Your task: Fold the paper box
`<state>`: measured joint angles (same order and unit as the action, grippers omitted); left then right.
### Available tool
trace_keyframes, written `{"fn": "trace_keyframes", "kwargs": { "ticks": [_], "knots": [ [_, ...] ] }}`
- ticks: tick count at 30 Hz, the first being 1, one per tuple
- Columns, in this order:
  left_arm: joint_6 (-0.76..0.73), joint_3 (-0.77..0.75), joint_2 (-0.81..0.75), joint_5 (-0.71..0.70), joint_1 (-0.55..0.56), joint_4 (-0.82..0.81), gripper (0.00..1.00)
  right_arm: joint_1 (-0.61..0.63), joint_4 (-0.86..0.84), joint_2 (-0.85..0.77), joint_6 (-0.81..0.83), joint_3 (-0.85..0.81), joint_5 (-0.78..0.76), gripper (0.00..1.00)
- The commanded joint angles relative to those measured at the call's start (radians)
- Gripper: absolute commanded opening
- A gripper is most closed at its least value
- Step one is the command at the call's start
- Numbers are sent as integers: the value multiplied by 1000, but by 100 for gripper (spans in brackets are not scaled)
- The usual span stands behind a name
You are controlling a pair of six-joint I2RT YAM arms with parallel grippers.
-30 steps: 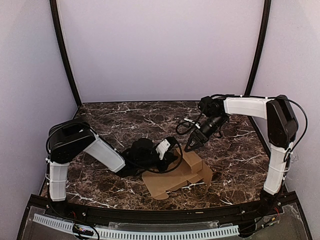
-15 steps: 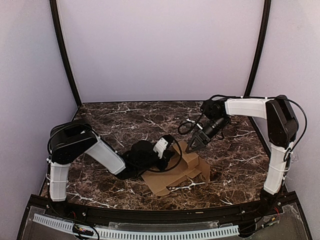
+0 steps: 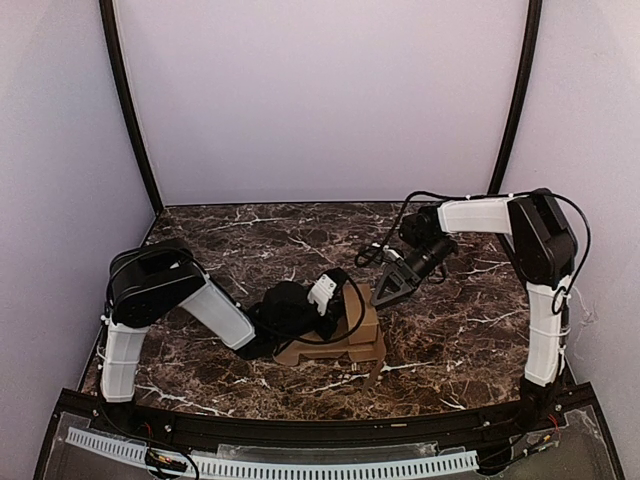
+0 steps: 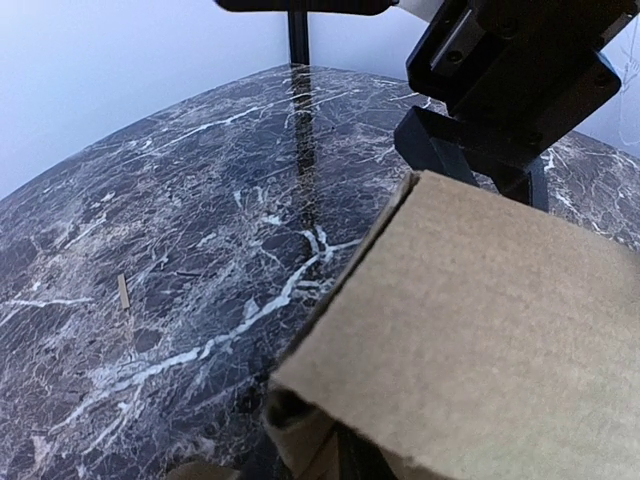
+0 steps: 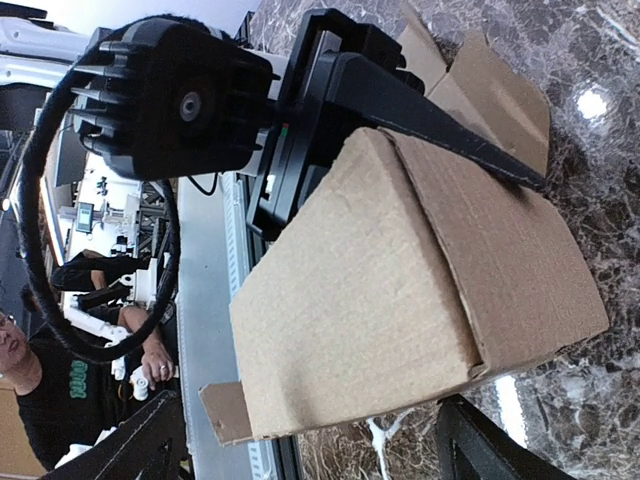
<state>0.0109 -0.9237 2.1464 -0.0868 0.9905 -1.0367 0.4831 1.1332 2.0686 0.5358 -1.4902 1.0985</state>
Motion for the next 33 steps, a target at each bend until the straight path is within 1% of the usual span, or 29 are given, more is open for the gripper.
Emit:
{"fn": "trace_keyframes", "kwargs": {
  "ticks": [1, 3, 5, 6, 9, 11, 12, 18, 21, 22, 25, 27, 29, 32, 33],
  "knots": [
    [-66, -15, 8, 42, 5, -137, 17, -4, 103, 54, 98, -49, 40, 86],
    [-80, -2, 5, 26, 4, -163, 18, -12, 135, 72, 123, -63, 31, 86],
    [-96, 10, -4, 22, 4, -169, 21, -16, 157, 77, 139, -74, 29, 86],
    [-107, 13, -14, 15, 5, -156, 24, -17, 160, 76, 140, -78, 25, 86],
    [-135, 19, -33, 10, 2, -132, 26, -17, 151, 65, 128, -87, 15, 86],
    [-151, 14, -42, 26, 0, -109, 28, -18, 139, 59, 116, -88, 8, 86],
    [-153, 9, -42, 56, -6, -88, 28, -17, 136, 58, 113, -88, 3, 86],
    [-136, -34, -35, 198, -40, 6, 22, -18, 123, 60, 107, -79, -19, 86],
    [-123, -42, -32, 245, -70, 20, 11, -18, 116, 55, 101, -80, -19, 86],
    [-119, -44, -30, 256, -73, 24, 11, -18, 114, 56, 101, -81, -22, 86],
    [-130, -49, -24, 243, -83, 29, 24, -18, 114, 54, 107, -77, -32, 86],
    [-136, -48, -23, 244, -87, 32, 27, -17, 114, 52, 111, -71, -38, 86],
    [-138, -59, -18, 270, -94, 51, 28, -19, 113, 51, 112, -71, -38, 86],
    [-142, -79, -13, 346, -104, 71, 28, -18, 115, 52, 113, -81, -47, 86],
    [-144, -82, -15, 399, -113, 79, 29, -18, 117, 52, 113, -85, -48, 86]
  ]
}}
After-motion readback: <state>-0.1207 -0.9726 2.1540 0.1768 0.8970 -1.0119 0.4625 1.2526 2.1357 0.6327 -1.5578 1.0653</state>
